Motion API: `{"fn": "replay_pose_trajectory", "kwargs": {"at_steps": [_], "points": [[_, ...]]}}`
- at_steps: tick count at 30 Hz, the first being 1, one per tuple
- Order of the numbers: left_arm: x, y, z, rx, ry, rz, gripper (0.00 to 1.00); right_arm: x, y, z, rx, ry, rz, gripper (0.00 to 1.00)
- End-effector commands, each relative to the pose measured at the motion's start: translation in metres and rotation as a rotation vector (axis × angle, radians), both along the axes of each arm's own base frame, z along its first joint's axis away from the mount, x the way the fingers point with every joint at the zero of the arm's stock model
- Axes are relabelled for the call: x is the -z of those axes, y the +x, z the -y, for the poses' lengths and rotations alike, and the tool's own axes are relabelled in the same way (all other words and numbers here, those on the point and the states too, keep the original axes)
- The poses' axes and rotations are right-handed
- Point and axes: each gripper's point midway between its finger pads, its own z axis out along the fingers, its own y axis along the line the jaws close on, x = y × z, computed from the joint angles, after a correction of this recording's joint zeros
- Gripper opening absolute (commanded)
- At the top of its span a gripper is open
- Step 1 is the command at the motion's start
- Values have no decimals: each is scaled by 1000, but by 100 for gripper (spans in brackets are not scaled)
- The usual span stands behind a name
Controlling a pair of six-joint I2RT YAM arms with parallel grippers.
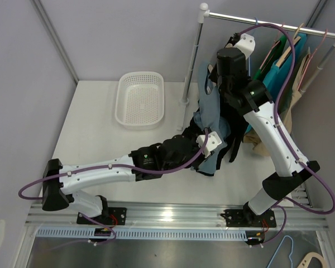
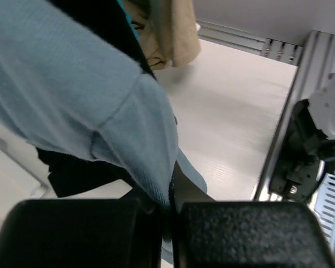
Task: Remove the t-shirt from the hanger
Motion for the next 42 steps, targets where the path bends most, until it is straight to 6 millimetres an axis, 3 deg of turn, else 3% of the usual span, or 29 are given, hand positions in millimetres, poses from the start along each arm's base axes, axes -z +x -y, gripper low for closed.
{"fn": "replay_pose_trajectory", "kwargs": {"at_steps": [1,2,3,4,6,7,9,10,12,13,17,19,21,23,24,26,27,28,29,30,31,33,34,35,36,37,39,41,42], "points": [[-34,-29,3,141,-114,-24,1,-30,-4,-1,-8,56,87,0],[-39,-37,1,155,-127,-16,1,-30,-3,1,2,46,91,0],[-32,-45,-3,168,-112,-11,1,-30,0,4,7,30,91,0],[-44,-66,-9,197,-136,17,1,-29,3,4,6,28,91,0],[-45,-89,-15,233,-143,28,1,-28,11,9,6,15,90,0],[-49,-116,-17,284,-175,4,1,-28,14,10,4,15,94,0],[-40,-147,-17,360,-192,-56,1,-26,21,14,13,12,93,0],[-23,-174,-17,420,-180,-107,1,-24,25,18,22,11,91,0],[-22,-200,-14,479,-209,-140,1,-25,29,19,19,17,96,0],[-11,-218,-16,514,-200,-177,1,-23,34,22,28,14,93,0],[29,-258,-13,644,-138,-285,1,-22,41,25,26,7,79,0],[43,-260,-10,637,-104,-303,1,-22,41,24,14,7,72,0],[58,-247,-8,569,-87,-289,1,-22,38,21,-2,15,63,0],[61,-220,-4,495,-92,-304,1,-22,29,16,-47,21,45,0],[56,-188,0,408,-115,-334,1,-21,23,14,-66,17,35,0],[56,-148,-2,291,-110,-365,1,-12,5,9,-113,-10,-24,0],[54,-130,-5,242,-113,-374,1,-17,-9,9,-138,-6,-27,0],[33,-89,-7,114,-169,-362,1,-10,-19,7,-168,-15,-60,0],[37,-69,-15,37,-149,-363,1,2,-34,7,-204,-32,-124,0],[42,-42,-28,-52,-120,-362,1,0,-52,2,-272,-11,-140,0],[21,-21,-33,-138,-165,-347,1,13,-62,3,-293,-23,-190,0],[17,2,-49,-225,-170,-356,1,35,-85,7,-329,-41,-279,0],[7,23,-60,-288,-207,-364,1,34,-99,16,-321,-42,-279,0],[-4,35,-69,-338,-238,-362,1,54,-105,21,-309,-62,-332,0],[-10,53,-85,-413,-254,-383,1,58,-110,25,-304,-65,-334,0],[-8,60,-92,-445,-248,-394,1,49,-120,34,-295,-58,-298,0],[-31,76,-99,-481,-264,-390,1,48,-124,40,-281,-59,-258,0],[-33,87,-114,-530,-218,-378,1,22,-130,54,-235,-28,-138,0],[-67,92,-118,-524,-265,-334,1,21,-131,57,-225,-25,-119,0]]}}
